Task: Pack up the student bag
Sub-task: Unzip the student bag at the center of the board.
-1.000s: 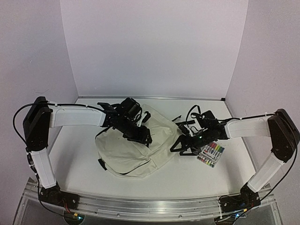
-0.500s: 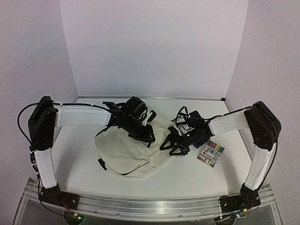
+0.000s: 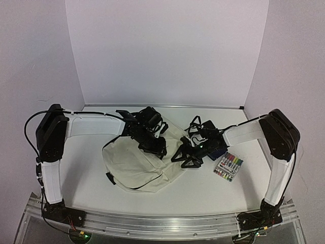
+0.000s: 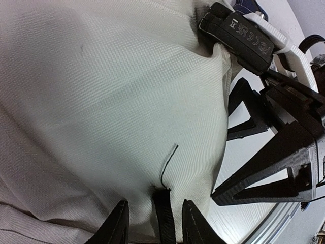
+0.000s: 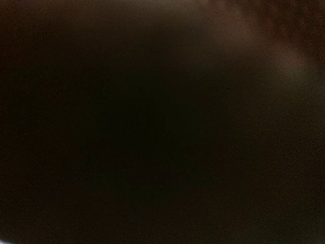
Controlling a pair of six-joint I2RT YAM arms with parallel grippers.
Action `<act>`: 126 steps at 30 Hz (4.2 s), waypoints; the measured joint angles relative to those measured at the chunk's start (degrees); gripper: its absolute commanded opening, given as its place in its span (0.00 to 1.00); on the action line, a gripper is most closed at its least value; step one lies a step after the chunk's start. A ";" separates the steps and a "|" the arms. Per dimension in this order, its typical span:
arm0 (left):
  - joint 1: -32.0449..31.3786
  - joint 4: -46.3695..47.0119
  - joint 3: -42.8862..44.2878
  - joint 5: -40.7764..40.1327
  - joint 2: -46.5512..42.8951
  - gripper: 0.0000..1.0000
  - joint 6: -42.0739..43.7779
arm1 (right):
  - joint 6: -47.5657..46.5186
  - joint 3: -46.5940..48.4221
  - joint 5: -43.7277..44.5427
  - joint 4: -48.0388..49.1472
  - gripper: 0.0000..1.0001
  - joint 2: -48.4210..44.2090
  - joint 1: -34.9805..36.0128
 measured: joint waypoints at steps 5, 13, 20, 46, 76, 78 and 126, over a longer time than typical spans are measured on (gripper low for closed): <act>-0.93 -1.61 2.73 -1.37 2.69 0.27 0.18 | 0.05 0.12 0.05 0.25 0.81 0.28 0.00; -1.63 -4.06 4.41 -4.80 3.91 0.00 0.01 | -0.93 0.24 1.57 0.06 0.79 0.53 0.14; -1.40 -5.33 4.31 -9.58 3.69 0.00 -0.95 | -3.10 1.90 4.87 -1.97 0.79 1.11 0.49; 17.01 -0.06 -4.50 -0.97 -5.30 0.00 -1.48 | -9.58 5.27 12.31 -3.01 0.78 2.35 1.73; 19.00 9.43 -8.64 10.68 -6.87 0.00 -3.81 | -25.14 23.09 20.94 -13.55 0.50 2.02 11.77; 19.00 9.47 -8.70 10.64 -6.98 0.00 -3.98 | -25.11 23.66 21.13 -13.58 0.46 3.84 12.14; 24.11 3.21 -13.02 3.96 -19.41 0.68 -3.89 | -23.68 27.71 19.44 -16.50 0.85 -0.71 4.53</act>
